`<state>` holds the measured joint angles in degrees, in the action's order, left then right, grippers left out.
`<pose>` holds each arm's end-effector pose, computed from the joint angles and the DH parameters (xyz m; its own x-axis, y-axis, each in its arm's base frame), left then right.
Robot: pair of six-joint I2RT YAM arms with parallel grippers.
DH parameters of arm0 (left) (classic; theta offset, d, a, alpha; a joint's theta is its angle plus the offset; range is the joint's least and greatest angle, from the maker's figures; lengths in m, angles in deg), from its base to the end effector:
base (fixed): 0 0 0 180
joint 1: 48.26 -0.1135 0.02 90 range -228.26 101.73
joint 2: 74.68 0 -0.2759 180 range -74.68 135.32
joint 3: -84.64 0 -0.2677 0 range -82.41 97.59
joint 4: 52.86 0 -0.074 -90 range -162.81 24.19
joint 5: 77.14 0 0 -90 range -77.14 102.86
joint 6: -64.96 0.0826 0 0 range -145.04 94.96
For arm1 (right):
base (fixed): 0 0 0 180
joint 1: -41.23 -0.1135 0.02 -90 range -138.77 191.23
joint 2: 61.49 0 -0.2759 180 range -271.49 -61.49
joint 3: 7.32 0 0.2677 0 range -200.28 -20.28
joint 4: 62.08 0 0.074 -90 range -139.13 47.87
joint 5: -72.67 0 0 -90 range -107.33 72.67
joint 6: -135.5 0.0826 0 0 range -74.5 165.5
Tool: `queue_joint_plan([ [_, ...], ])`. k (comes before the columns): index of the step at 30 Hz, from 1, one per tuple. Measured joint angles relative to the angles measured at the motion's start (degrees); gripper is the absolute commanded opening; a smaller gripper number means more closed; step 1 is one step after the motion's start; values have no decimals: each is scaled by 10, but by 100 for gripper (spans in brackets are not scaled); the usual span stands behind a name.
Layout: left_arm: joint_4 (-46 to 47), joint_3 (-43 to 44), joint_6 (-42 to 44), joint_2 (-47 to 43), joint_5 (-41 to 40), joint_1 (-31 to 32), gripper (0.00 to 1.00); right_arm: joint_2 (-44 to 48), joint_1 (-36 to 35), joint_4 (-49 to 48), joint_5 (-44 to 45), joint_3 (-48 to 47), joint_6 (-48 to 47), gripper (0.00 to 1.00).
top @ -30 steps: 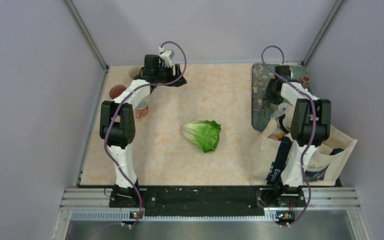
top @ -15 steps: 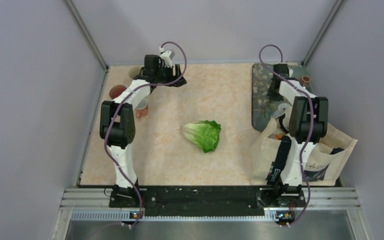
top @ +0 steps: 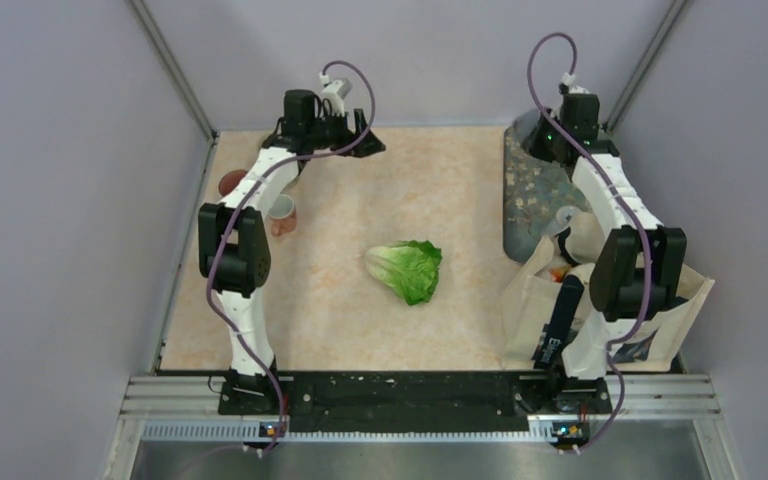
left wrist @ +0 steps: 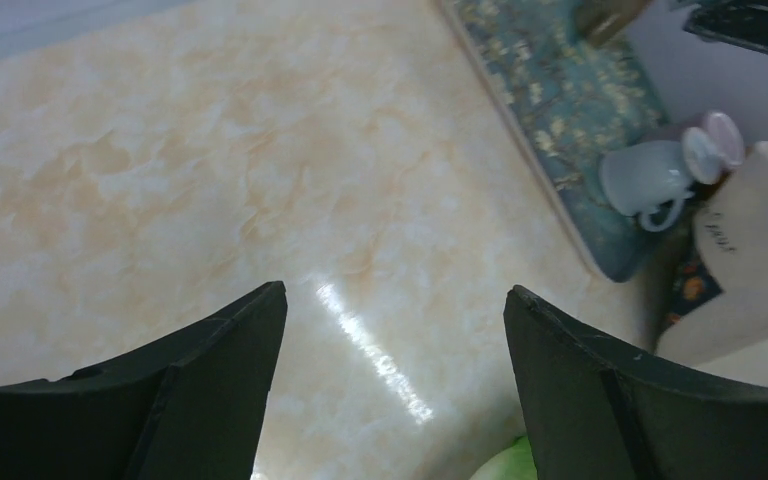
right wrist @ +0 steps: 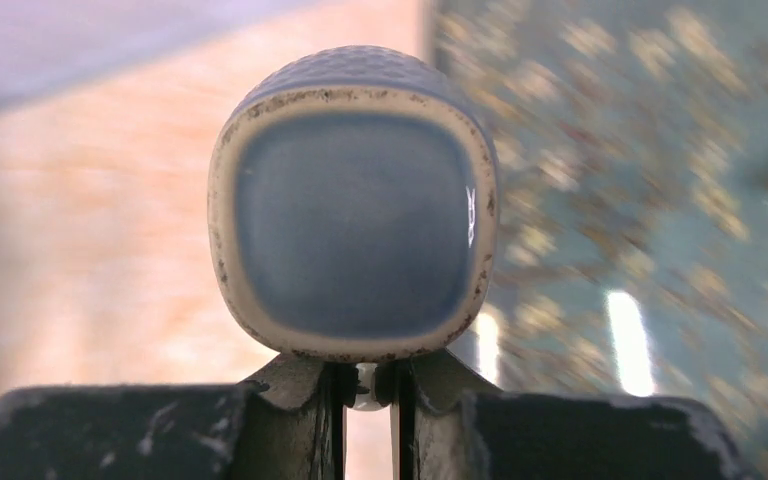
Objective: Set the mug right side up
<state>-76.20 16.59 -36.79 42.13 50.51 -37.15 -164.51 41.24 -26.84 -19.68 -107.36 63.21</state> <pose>0.5143 -0.1524 0.2712 -0.5926 -0.0479 -0.8041 0.5721 0.6776 -0.4621 0.4725 0.0033 0.2715 -0.5991 0.3040 -0.7407 0.1577 0.9518 0.2632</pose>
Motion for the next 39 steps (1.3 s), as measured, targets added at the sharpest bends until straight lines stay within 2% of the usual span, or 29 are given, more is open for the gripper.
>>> queue_joint_plan([
  [4, 24, 70, -44, 0, 88, 4, 86, 36, -34, -113, -126, -18, 56, 0],
  [7, 85, 118, -109, 0, 144, 7, 86, 39, -63, -225, -213, -20, 108, 0],
  [11, 179, 165, -202, 0, 187, 15, 86, 38, -100, -320, -285, -21, 165, 0],
  [15, 247, 172, -271, 0, 209, 24, 85, 26, -134, -404, -338, -38, 213, 0],
  [22, 284, 172, -316, 0, 213, 36, 80, 17, -166, -471, -385, -42, 255, 0],
  [27, 306, 172, -328, 0, 214, 40, 79, 5, -172, -477, -398, -42, 264, 0],
  [29, 310, 172, -332, 0, 215, 40, 73, -1, -172, -476, -402, -42, 265, 0],
  [35, 329, 172, -337, 0, 215, 44, 65, -33, -174, -476, -430, -56, 275, 0],
  [37, 332, 172, -338, 0, 214, 45, 49, -51, -179, -480, -439, -73, 280, 0],
  [39, 331, 172, -340, 1, 209, 44, 25, -67, -182, -498, -450, -90, 292, 0],
])
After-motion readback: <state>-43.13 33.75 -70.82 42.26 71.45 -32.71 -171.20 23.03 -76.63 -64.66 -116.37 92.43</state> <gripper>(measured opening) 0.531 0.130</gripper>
